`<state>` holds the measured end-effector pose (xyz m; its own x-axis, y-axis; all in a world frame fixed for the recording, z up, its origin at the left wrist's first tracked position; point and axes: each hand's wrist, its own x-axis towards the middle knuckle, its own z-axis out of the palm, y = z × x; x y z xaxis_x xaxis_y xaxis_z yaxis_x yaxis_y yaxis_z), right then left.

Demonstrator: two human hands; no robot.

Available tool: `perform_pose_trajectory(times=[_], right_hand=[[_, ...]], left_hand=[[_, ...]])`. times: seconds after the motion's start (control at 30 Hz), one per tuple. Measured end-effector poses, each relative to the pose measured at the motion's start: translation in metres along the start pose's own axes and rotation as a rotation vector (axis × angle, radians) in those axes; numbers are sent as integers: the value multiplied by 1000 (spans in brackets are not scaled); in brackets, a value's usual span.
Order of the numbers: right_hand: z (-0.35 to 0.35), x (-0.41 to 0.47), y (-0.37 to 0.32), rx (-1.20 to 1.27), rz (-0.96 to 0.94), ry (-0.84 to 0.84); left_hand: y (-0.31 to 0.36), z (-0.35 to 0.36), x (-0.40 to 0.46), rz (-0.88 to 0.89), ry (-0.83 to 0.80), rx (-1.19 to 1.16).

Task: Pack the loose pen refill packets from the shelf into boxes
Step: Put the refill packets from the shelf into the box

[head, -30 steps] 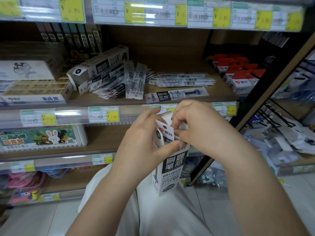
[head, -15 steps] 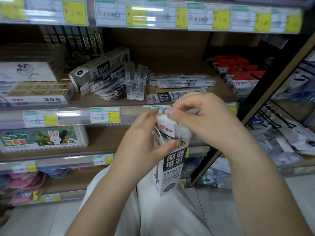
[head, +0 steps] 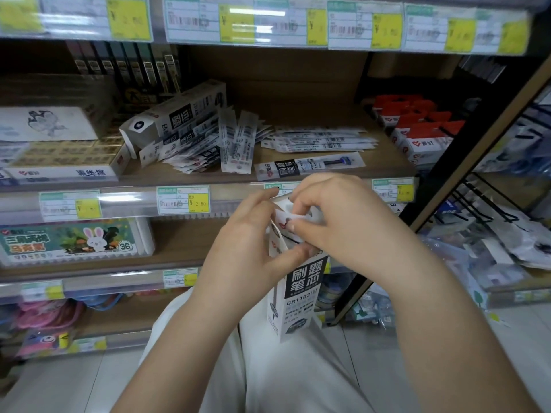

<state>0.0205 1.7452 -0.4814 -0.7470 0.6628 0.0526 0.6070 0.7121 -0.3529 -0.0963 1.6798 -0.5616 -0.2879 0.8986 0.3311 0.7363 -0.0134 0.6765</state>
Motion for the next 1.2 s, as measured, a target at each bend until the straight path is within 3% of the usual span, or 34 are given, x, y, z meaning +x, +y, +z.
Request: perform_pose_trajectory(times=[0.13, 0.3, 0.43, 0.53, 0.6, 0.77, 0.9, 0.97, 1.07, 1.2], right_hand=[[3, 1, 4, -101, 40, -41], [-4, 5, 3, -166, 131, -206], [13, 14, 7, -155, 50, -93], [12, 22, 6, -188, 263, -234], [8, 22, 8, -220, 298, -267], [-1, 4, 9, -71, 48, -49], [-1, -1, 11, -66, 43, 6], [6, 8, 13, -86, 121, -55], [10, 27, 11, -144, 374, -311], [18, 40, 13, -120, 335, -266]], left_hand=[[-1, 0, -1, -16, 17, -35], [3, 1, -2, -13, -18, -48], [5, 4, -1, 10, -24, 9], [5, 3, -2, 14, -42, 4], [7, 3, -4, 17, -51, 11], [4, -2, -4, -15, -32, -2], [5, 0, -4, -2, -29, -3], [7, 2, -4, 9, -27, -7], [9, 3, -4, 11, -33, -12], [10, 1, -3, -2, -40, -2]])
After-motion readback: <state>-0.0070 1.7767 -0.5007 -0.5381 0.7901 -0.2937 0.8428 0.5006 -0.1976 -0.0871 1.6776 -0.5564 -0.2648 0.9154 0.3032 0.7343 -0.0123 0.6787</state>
